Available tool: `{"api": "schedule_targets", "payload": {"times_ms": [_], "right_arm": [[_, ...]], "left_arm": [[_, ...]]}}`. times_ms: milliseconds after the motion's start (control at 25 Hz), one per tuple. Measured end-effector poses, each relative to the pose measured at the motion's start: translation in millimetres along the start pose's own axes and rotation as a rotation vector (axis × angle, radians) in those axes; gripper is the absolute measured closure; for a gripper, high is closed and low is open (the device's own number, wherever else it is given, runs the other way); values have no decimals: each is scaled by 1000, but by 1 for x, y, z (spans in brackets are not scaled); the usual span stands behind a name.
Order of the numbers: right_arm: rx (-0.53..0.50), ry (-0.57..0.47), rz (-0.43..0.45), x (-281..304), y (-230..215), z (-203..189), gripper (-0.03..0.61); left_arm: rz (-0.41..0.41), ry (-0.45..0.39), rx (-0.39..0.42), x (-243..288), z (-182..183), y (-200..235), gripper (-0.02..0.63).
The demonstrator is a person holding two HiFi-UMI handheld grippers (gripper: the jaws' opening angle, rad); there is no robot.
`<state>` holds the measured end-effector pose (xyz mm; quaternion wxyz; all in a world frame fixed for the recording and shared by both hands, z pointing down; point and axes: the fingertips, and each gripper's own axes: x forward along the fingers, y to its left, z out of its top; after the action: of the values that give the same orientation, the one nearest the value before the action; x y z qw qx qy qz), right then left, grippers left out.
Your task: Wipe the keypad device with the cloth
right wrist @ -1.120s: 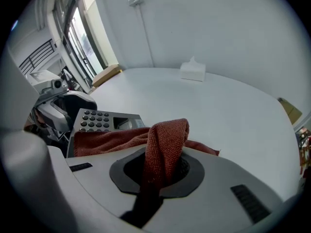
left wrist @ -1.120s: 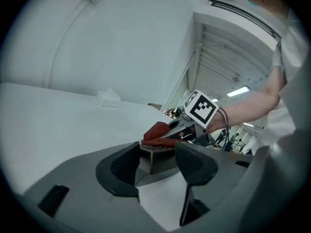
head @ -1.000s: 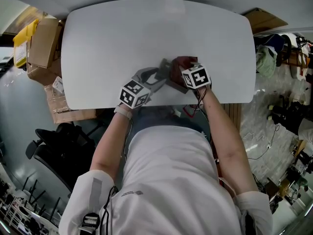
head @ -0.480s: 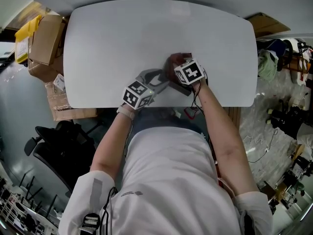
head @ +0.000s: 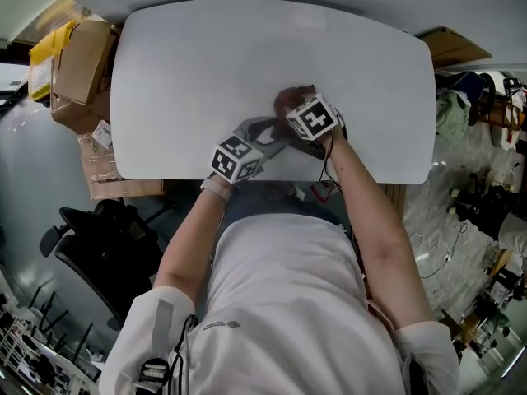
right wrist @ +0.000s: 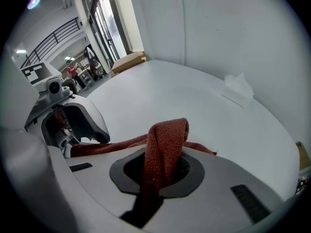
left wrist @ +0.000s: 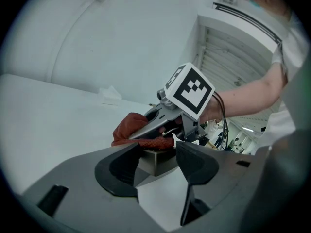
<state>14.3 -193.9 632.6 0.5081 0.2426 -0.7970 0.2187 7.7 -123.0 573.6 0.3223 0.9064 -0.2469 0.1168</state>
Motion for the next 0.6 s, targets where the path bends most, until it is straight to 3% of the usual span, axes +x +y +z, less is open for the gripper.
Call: {"api": "schedule_targets", "payload": {"times_ms": [240, 400, 600], "right_arm": [[-2, -72, -38, -10, -5, -1, 525], [118, -276, -60, -45, -15, 4, 525], [268, -483, -45, -101, -25, -14, 525]], "left_arm": [[50, 3, 28, 0, 4, -1, 383], [109, -1, 56, -2, 3, 1, 383], [180, -49, 32, -12, 7, -10, 385]]}}
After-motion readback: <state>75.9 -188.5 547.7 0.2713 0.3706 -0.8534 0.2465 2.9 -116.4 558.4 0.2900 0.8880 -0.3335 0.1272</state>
